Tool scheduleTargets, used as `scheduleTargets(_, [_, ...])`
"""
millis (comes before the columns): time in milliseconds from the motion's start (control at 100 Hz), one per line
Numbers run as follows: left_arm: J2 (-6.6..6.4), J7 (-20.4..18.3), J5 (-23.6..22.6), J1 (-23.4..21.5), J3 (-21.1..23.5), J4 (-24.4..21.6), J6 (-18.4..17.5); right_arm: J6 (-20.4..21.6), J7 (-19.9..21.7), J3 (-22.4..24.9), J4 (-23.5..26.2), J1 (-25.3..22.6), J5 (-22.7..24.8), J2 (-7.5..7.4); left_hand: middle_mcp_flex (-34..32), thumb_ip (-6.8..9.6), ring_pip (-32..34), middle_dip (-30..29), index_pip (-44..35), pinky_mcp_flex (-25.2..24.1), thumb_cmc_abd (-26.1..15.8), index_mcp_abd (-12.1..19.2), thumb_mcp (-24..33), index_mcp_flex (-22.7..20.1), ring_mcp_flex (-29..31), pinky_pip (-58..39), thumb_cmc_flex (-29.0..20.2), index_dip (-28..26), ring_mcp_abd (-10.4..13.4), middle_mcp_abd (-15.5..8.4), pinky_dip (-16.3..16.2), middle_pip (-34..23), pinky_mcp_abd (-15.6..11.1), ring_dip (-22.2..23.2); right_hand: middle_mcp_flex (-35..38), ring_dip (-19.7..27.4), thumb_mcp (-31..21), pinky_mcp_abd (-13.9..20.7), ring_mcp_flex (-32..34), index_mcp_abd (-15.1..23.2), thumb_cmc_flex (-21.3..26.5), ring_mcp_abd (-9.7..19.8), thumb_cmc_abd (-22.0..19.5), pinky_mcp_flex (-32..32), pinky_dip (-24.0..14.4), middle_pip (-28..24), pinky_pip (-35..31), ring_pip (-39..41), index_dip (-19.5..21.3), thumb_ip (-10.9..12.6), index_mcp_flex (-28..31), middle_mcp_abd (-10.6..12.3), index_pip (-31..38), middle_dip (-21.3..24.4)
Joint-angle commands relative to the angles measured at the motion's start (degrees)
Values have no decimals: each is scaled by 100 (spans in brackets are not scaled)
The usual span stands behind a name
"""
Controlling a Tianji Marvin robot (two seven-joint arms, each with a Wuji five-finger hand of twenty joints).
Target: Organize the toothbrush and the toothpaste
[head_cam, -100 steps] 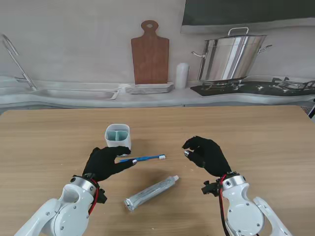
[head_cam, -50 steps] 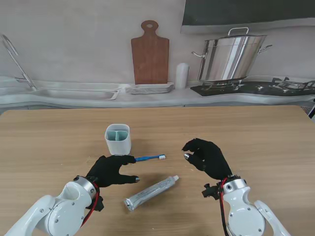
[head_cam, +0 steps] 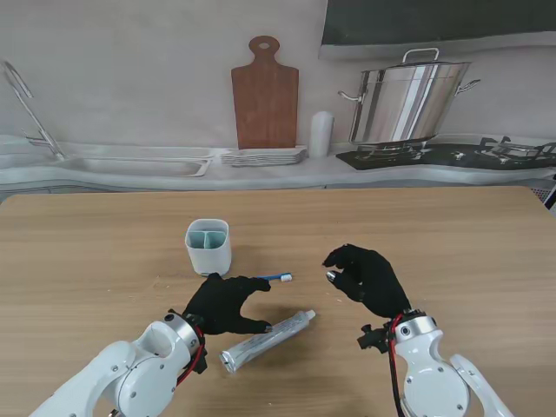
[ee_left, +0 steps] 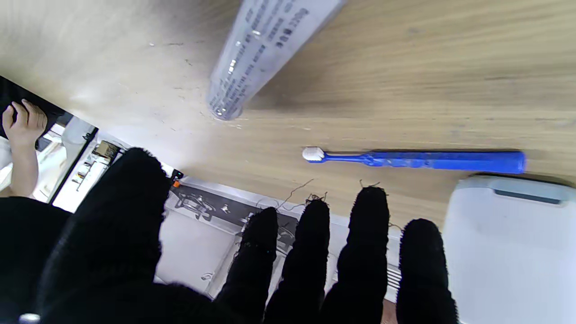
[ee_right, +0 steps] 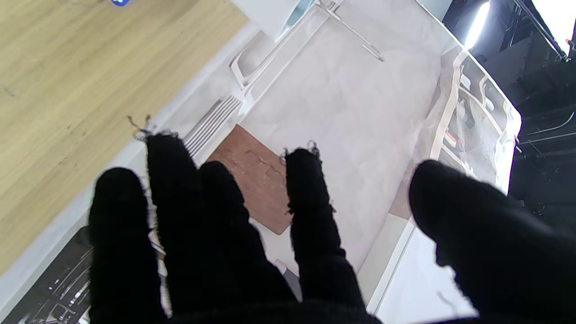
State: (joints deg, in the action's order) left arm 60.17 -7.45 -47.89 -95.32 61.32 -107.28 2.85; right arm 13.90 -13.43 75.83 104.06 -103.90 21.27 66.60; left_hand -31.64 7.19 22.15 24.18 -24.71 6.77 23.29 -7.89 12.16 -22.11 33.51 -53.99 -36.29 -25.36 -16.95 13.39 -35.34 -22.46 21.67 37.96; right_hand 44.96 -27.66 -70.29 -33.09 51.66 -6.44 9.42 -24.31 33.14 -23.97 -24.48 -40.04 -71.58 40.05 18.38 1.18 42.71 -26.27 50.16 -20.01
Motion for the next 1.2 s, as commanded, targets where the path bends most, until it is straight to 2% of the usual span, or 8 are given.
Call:
scheduleTargets(0, [41,-141,66,29,-81,-14,-18,7,53,12,54,-73,25,23,188,43,82,227,-129,-63,139,-100,154,260,-149,-59,175,-88,66,-25,-92,-138,-110,92,11,-85,-90,-97,83,175,-7,-16,102,-3,-98,-8,-69,-4,17,-183,163,164,21,-22])
scheduleTargets(370, [-48,-366,-334,383,-757,216,-99,81,-85,124,169,-256,20,50,381,26,72,382,-241,-126,276,-113,170,466,-298,-15,342,-248,127,-23,-99,-196,-167,157,23,-89,-92,-92,95,171,-6,-8,98,-12,-98,-6,-72,-3,16,-183,168,173,21,-21])
scheduleTargets(500, [-77,-512,-426,554,-998,302,35,107,-109,172,186,-295,25,55,457,16,84,435,-245,-147,343,-176,147,551,-348,-3,354,-294,127,21,-103,-219,-196,187,28,-91,-91,-95,94,177,-6,-7,99,-15,-97,-9,-72,-2,18,-183,172,177,25,-22])
scheduleTargets(570, [-79,-529,-491,656,-1144,352,154,111,-127,193,194,-305,29,59,529,-36,52,480,-239,-193,135,-220,-7,604,-425,81,373,-358,116,50,-84,-202,-240,201,25,-91,-92,-97,89,179,-4,-12,97,-15,-97,-7,-71,-5,17,-183,171,167,24,-22])
scheduleTargets(670, [-67,-447,-642,821,-1368,458,325,117,-149,212,198,-309,36,63,509,27,123,528,-281,-153,192,-265,5,603,-388,-2,340,-413,103,93,-136,-257,-208,251,21,-95,-91,-97,92,165,-4,-17,97,-15,-97,-7,-71,2,18,-182,169,169,25,-22])
scheduleTargets(710, [-64,-440,-634,899,-1452,503,372,120,-154,214,195,-306,39,64,514,90,173,557,-337,-147,241,-283,83,626,-384,-53,324,-455,86,110,-160,-294,-208,291,19,-95,-92,-97,89,173,-5,-11,95,-15,-97,-8,-71,1,17,-182,165,174,24,-22])
scheduleTargets(890, [-39,-459,-485,1274,-1815,719,564,123,-155,227,188,-298,35,65,525,75,214,582,-311,-156,252,-290,79,701,-389,-44,289,-460,95,125,-146,-334,-230,314,30,-95,-93,-97,93,175,-5,-15,99,-15,-96,-8,-71,1,18,-183,178,177,27,-22])
scheduleTargets(1190, [-2,-496,-212,1739,-2327,1036,789,131,-158,262,203,-310,-10,71,605,165,543,925,-648,-184,362,-242,302,844,-401,-196,267,-820,164,91,-268,-639,-281,690,48,-97,-90,-97,106,179,-8,-12,96,-15,-96,-8,-71,3,17,-184,186,177,27,-21])
